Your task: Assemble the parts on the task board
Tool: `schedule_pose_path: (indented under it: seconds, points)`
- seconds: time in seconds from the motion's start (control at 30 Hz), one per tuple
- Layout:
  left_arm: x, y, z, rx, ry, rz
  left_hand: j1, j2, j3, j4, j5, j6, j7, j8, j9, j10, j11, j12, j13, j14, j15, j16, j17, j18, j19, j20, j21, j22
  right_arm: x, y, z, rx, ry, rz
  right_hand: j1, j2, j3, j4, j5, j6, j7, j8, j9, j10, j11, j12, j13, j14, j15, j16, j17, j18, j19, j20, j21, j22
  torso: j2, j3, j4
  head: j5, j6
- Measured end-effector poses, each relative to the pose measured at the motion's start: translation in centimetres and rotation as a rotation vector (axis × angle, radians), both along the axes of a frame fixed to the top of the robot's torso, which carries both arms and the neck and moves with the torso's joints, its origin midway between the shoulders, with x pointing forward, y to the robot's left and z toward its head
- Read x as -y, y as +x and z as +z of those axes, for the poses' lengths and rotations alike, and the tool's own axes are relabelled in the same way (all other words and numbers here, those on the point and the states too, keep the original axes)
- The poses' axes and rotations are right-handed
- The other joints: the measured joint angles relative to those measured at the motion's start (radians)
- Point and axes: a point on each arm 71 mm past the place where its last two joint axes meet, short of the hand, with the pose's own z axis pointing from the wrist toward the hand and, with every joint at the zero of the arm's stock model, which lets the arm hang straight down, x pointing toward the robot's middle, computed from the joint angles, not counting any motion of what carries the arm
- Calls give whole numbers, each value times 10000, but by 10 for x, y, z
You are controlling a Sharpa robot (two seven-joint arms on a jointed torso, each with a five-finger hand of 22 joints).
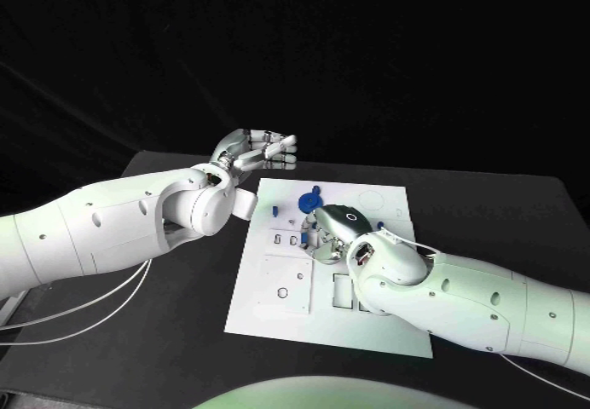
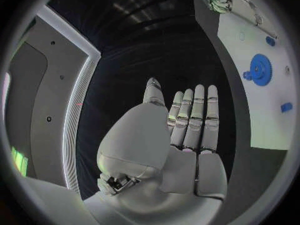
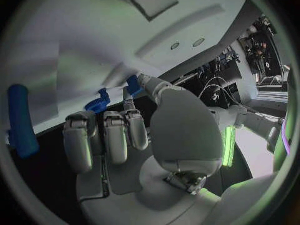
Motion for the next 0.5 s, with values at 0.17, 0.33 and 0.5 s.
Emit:
schedule_pose_path:
  seconds: [0.17,0.33,0.5]
  points:
    - [0,0,0,-4,4,6,0,0,0,0,0,0,0,0,-1,0,0,0,-1,0,0,0,0,1,0,0,0,0,0,0,0,-5,-6,-3,0,0,0,0,0,-32,32,-56,-29,-24,24,-48,0,-23,23,0,0,0,0,0,0,-1,0,0,0,1,-13]
    - [-1,0,0,-9,8,12,0,0,0,0,0,0,0,0,-1,0,0,0,-1,0,0,0,-1,1,0,0,0,1,0,0,0,-5,-5,3,-39,-40,-57,3,0,-162,91,-111,-63,-75,75,-62,0,0,75,0,5,0,-1,76,0,-1,1,0,0,15,-32]
    - [-1,0,0,-13,11,17,0,0,0,0,0,0,0,0,-1,0,0,0,-1,0,0,0,-1,2,0,0,0,1,0,0,0,-4,0,15,-79,-79,-141,30,-41,-262,120,-196,-119,-124,124,-154,-1,-23,97,0,8,0,-1,76,0,-2,1,0,0,25,-43]
